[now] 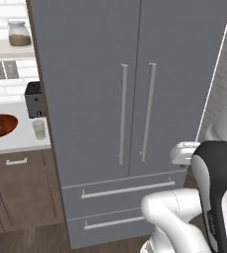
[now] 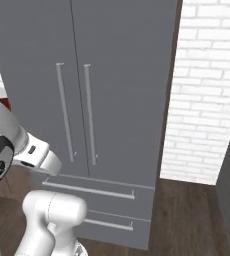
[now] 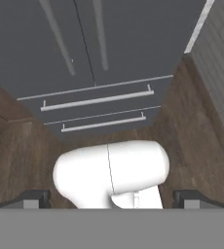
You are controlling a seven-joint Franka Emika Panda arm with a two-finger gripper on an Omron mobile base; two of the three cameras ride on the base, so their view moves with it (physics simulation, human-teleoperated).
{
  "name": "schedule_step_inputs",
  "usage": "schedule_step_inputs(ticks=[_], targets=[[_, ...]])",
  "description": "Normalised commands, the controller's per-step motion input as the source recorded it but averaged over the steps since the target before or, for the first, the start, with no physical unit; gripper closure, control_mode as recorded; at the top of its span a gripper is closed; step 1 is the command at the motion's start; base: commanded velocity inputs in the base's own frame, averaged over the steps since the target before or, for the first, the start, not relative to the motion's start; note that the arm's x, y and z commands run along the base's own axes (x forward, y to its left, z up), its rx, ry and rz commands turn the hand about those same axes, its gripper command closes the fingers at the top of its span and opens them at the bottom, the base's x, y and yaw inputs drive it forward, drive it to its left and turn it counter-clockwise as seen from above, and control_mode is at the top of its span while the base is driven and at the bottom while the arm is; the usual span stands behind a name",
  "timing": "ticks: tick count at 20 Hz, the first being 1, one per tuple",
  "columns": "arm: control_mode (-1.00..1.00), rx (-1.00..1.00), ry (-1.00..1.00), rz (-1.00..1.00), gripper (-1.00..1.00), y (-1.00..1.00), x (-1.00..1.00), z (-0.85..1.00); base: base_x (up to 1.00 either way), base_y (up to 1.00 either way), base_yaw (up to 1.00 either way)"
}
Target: Grab a lemon wedge from the fridge and one ice cube from the ice bowl, and put them in the glass of lemonade.
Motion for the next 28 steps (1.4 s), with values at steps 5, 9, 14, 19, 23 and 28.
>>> schedule_step_inputs(ticks=[5,9,14,19,23,28], targets=[[1.0,0.0,0.0,0.0,-1.0,0.0,0.0,0.0,-0.26,0.43,-0.02],[1.0,0.0,0.0,0.0,-1.0,0.0,0.0,0.0,-0.21,-0.01,-0.01],[1.0,0.0,0.0,0.0,-1.0,0.0,0.0,0.0,0.0,0.0,0.0],[1.0,0.0,0.0,0.0,-1.0,0.0,0.0,0.0,0.0,0.0,0.0],[1.0,0.0,0.0,0.0,-1.0,0.0,0.0,0.0,0.0,0.0,0.0],[-1.0,0.0,0.0,0.0,-1.0,0.0,0.0,0.0,0.0,0.0,0.0]])
